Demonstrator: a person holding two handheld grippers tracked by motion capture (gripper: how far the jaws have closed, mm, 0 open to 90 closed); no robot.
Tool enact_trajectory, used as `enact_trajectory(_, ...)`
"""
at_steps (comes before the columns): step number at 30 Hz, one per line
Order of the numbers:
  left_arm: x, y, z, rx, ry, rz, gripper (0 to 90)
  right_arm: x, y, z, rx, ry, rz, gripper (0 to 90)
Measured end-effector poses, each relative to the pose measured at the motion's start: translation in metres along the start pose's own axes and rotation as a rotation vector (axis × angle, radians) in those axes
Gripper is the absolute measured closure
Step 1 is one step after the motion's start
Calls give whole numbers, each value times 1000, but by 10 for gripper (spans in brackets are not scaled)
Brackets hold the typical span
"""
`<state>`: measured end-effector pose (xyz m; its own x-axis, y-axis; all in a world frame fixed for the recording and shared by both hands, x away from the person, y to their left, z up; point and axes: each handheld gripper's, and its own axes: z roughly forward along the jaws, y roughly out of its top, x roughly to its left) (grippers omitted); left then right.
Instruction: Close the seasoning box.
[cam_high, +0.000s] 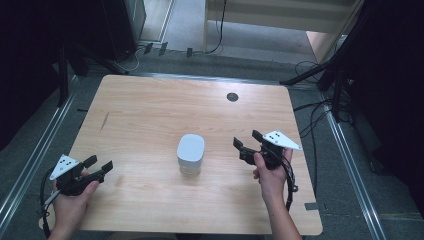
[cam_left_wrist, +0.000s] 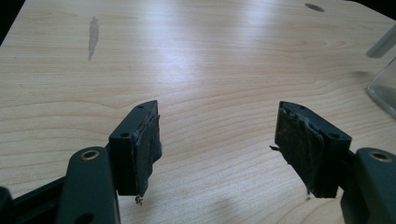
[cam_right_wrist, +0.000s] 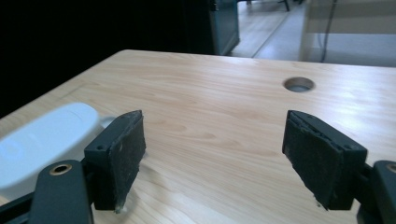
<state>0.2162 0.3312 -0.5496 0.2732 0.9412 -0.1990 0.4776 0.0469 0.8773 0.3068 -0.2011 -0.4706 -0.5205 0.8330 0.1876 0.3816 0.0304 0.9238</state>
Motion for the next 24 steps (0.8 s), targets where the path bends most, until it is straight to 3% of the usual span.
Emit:
enact_trajectory(13, -1, 0, 0, -3, 7, 5, 310, -37, -33, -41, 20, -78, 48, 223)
enact_trajectory(24, -1, 0, 0, -4, 15, 6, 311, -60, -63, -71, 44, -150, 83, 231)
